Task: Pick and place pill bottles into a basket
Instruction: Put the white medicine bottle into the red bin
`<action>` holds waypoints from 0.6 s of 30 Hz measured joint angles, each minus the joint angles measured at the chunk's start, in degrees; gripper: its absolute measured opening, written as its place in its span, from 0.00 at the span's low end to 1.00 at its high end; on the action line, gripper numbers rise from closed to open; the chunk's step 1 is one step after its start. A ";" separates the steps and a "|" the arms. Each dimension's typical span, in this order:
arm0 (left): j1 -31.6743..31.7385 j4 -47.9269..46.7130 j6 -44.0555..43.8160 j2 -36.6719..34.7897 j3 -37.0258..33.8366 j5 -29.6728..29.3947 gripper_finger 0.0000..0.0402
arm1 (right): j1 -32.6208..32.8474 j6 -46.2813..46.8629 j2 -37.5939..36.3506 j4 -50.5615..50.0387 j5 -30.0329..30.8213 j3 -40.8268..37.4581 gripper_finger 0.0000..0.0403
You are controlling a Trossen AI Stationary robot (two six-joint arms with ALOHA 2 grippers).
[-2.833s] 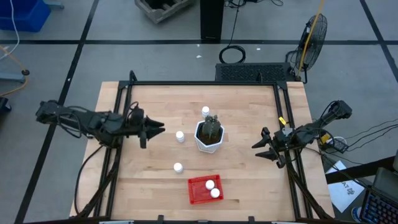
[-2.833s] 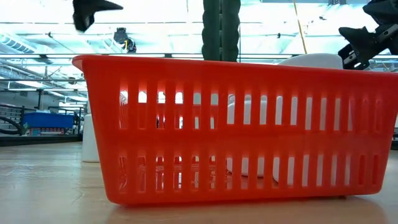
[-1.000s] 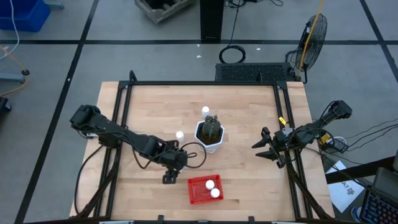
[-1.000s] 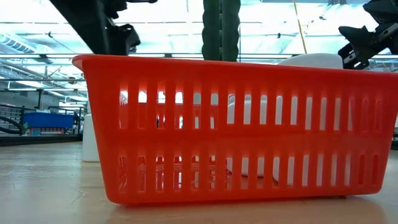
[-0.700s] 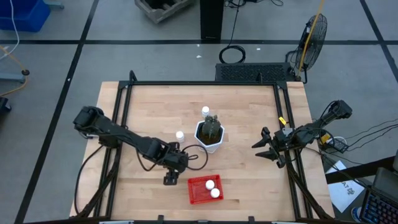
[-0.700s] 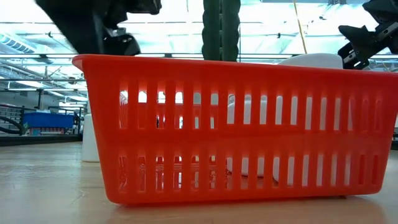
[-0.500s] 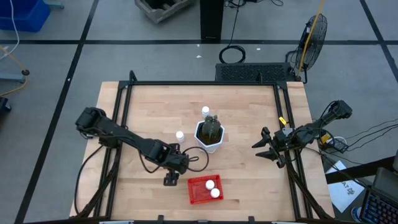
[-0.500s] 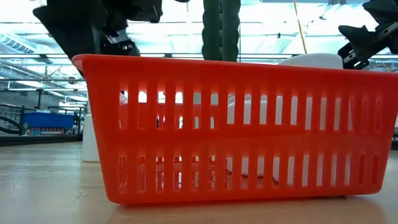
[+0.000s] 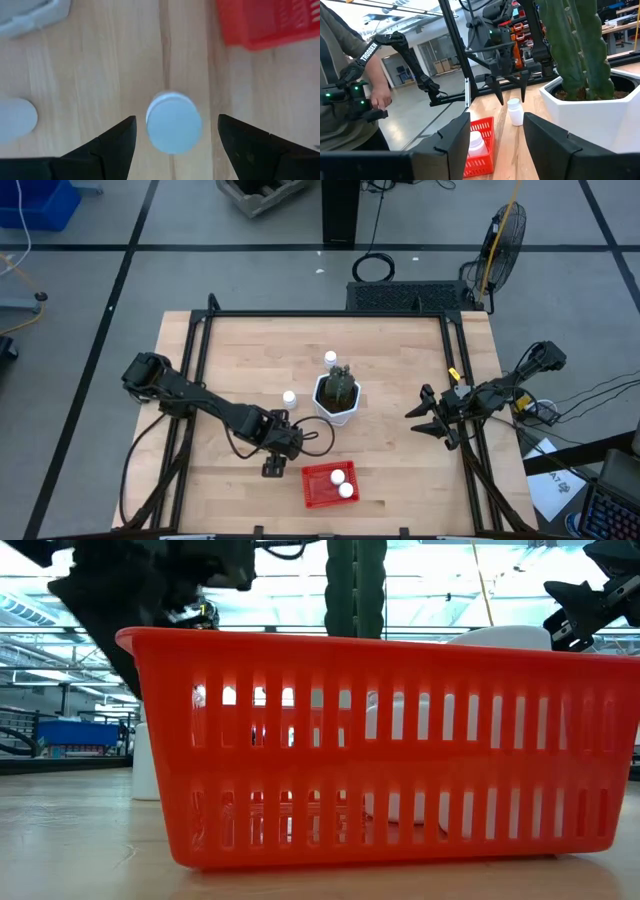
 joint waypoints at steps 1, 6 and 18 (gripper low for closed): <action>0.01 0.15 -0.01 0.00 -0.64 0.07 0.70 | 0.00 0.02 0.00 0.00 0.00 0.00 0.43; 0.01 1.10 -1.63 0.00 -3.41 1.11 0.70 | 0.00 0.02 0.00 0.00 0.00 0.00 0.43; 0.43 5.55 -2.19 0.00 -3.52 1.43 0.70 | 0.00 0.02 0.00 -0.03 0.00 0.00 0.43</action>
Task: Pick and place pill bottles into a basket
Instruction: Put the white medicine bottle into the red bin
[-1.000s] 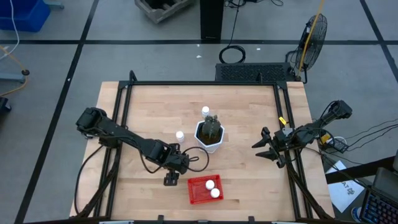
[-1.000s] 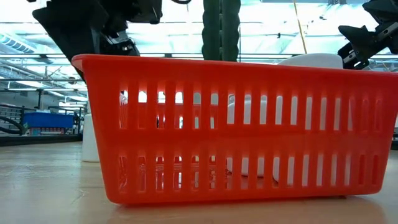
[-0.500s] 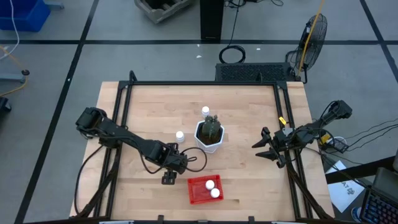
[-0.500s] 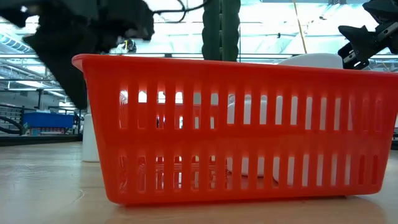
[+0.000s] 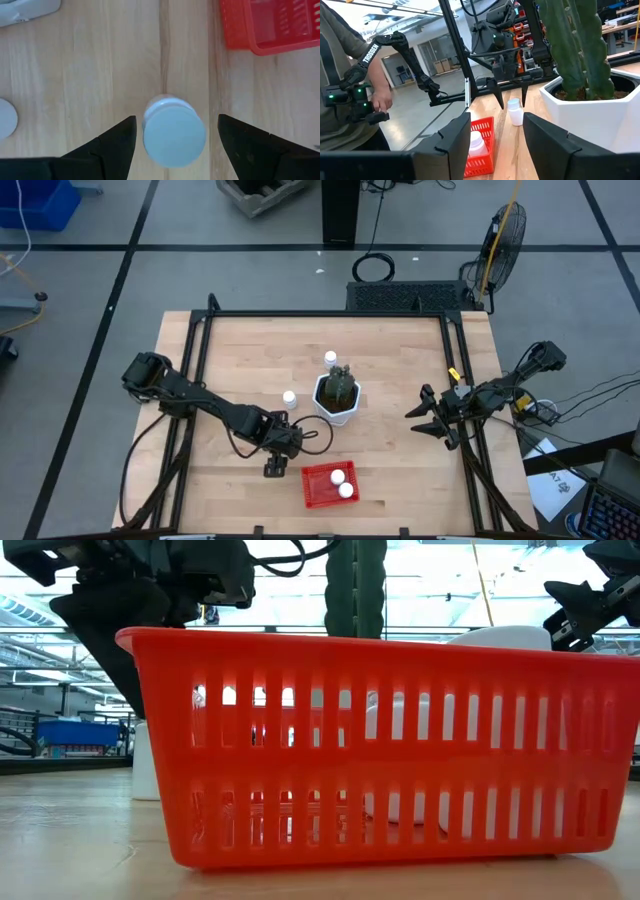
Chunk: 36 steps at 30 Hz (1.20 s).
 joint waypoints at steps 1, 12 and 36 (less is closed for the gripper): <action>0.02 -0.14 -0.02 0.00 0.00 0.05 0.70 | 0.02 0.00 0.00 0.02 0.00 0.00 0.43; 0.37 -0.44 -1.54 0.00 0.00 1.23 0.60 | 0.00 -0.01 0.00 0.00 -0.01 0.01 0.43; 0.77 -4.30 -5.21 -1.63 4.44 5.88 0.41 | 0.00 0.00 -0.02 0.00 -0.01 0.02 0.43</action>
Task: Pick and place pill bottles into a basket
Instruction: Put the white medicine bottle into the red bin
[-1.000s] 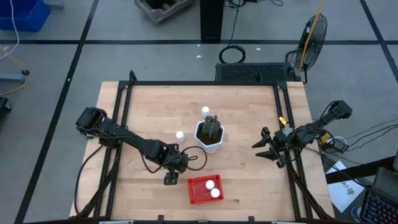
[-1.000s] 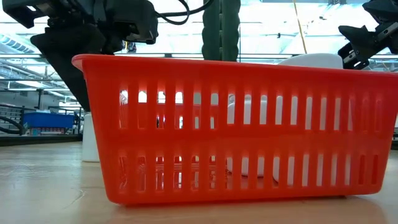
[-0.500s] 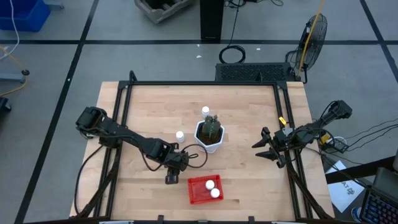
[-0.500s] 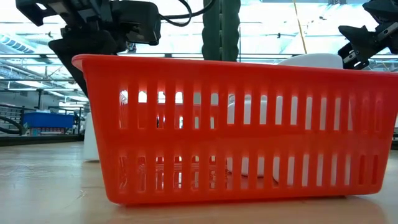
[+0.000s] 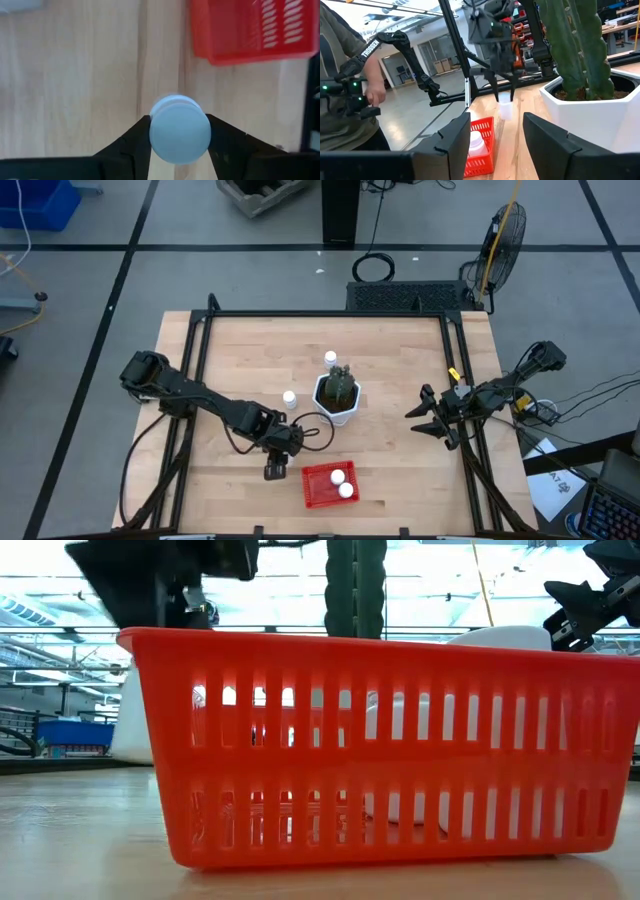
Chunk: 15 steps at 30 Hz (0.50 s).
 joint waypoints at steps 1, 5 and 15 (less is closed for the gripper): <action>0.05 -0.30 -0.41 -0.36 0.67 0.14 0.41 | 0.02 0.00 0.00 0.01 0.00 -0.02 0.43; -0.29 0.21 -2.19 -2.48 3.48 0.46 0.41 | 0.00 -0.02 0.07 0.23 0.01 -0.02 0.43; -3.66 1.11 1.40 -3.07 16.61 0.19 0.43 | 0.00 -0.01 0.37 0.01 0.01 -0.02 0.43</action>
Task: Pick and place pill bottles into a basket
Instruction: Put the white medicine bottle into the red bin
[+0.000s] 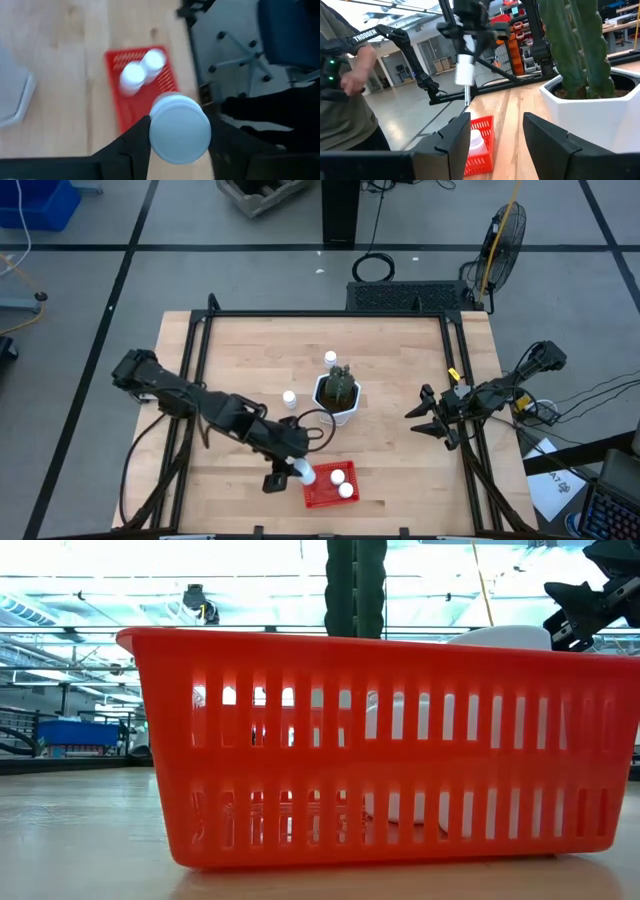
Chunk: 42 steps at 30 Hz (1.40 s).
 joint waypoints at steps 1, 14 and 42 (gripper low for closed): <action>-0.25 0.25 0.09 0.11 0.83 -0.06 0.41 | 0.00 -0.01 -0.02 0.02 0.00 0.00 0.43; -2.59 4.18 -3.14 2.36 1.81 -1.12 0.43 | 0.01 0.00 0.02 0.33 0.00 0.02 0.43; -3.37 4.55 -1.29 15.96 1.88 -6.93 0.42 | 0.00 -0.01 0.90 0.18 0.01 0.02 0.43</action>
